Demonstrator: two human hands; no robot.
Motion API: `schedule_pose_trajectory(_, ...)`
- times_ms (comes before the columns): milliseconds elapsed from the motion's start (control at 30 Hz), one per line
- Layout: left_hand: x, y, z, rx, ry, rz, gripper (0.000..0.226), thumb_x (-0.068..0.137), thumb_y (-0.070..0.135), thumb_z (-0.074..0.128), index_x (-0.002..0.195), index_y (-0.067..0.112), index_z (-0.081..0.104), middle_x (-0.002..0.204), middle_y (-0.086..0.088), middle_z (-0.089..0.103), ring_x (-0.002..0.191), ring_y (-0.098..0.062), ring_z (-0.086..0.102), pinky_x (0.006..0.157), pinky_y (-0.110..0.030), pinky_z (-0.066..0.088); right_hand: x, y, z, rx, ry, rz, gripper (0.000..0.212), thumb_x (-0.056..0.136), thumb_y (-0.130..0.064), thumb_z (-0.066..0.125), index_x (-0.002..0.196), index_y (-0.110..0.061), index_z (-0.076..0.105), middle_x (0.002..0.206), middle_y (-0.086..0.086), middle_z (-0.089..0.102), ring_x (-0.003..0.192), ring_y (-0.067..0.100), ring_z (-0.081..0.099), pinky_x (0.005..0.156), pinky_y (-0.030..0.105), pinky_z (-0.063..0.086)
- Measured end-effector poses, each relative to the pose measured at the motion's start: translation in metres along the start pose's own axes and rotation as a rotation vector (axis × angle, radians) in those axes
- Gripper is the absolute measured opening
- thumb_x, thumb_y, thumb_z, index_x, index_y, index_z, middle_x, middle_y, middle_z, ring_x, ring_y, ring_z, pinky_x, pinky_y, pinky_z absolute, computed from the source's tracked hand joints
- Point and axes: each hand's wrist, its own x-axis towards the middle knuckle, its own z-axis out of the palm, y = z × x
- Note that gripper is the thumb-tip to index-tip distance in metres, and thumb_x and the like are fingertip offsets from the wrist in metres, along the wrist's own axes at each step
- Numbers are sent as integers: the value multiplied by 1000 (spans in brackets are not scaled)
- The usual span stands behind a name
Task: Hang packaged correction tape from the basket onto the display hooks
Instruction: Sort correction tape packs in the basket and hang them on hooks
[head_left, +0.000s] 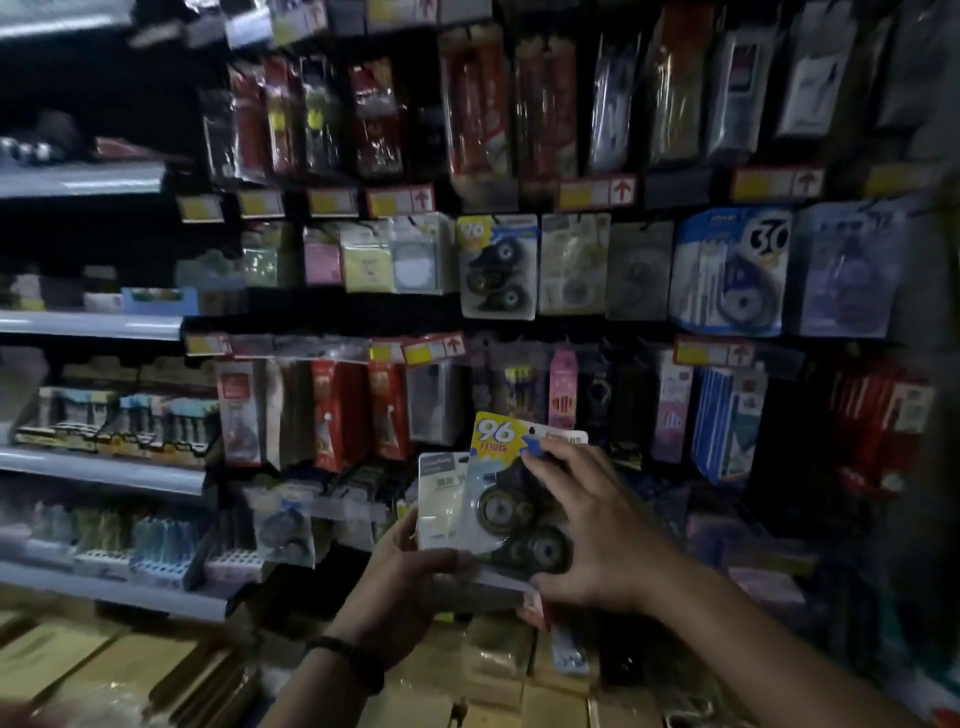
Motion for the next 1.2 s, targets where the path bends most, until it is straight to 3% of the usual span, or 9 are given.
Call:
schedule_pose_trajectory(167, 17, 39, 4, -22, 23, 94, 57, 89, -7, 67, 140, 17, 60, 132, -21, 72, 118, -48, 71, 86, -69, 61, 35, 10, -26, -56, 110, -56, 123, 61, -66, 77, 164, -26, 24, 165, -8, 13, 156, 11, 7, 119, 36, 37)
schedule_pose_trajectory(333, 42, 78, 0, 73, 135, 237, 49, 91, -6, 68, 134, 18, 64, 125, -18, 76, 112, -46, 74, 93, -71, 57, 79, 18, -48, -153, 161, -122, 117, 63, -66, 74, 163, -23, 32, 166, -1, 18, 156, 18, 11, 116, 37, 40)
schedule_pose_trajectory(567, 84, 128, -1, 308, 405, 547, 36, 85, 1, 83, 117, 9, 70, 104, -13, 82, 91, -29, 81, 69, -36, 66, 151, 35, -80, -253, 148, -81, 117, 70, -64, 75, 166, -28, 19, 171, -1, 6, 158, 17, -1, 117, 40, 41)
schedule_pose_trajectory(700, 101, 149, 2, 386, 427, 648, 35, 84, 0, 84, 116, 9, 70, 100, -9, 83, 88, -26, 81, 64, -31, 65, 194, 45, -84, -353, 132, -60, 116, 75, -61, 78, 166, -27, 15, 173, 3, 1, 159, 23, -3, 120, 42, 35)
schedule_pose_trajectory(867, 123, 158, -3, 497, 416, 701, 38, 82, -7, 83, 112, 13, 71, 98, -8, 81, 80, -14, 79, 59, -21, 60, 241, 53, -81, -431, 176, -38, 108, 76, -54, 80, 164, -25, 23, 173, 12, 4, 159, 31, 2, 122, 51, 35)
schedule_pose_trajectory(1033, 144, 156, -11, 571, 459, 752, 40, 76, -7, 87, 103, 18, 73, 91, 0, 82, 82, -20, 79, 66, -30, 62, 273, 61, -80, -522, 187, -37, 103, 83, -47, 78, 165, -23, 20, 173, 16, -4, 160, 36, -4, 124, 51, 24)
schedule_pose_trajectory(1200, 151, 161, -16, 579, 440, 758, 41, 77, -7, 87, 104, 20, 73, 93, -1, 82, 83, -22, 79, 72, -45, 66, 293, 66, -76, -553, 216, -19, 103, 81, -44, 79, 164, -19, 23, 172, 20, 1, 159, 42, 0, 123, 57, 29)
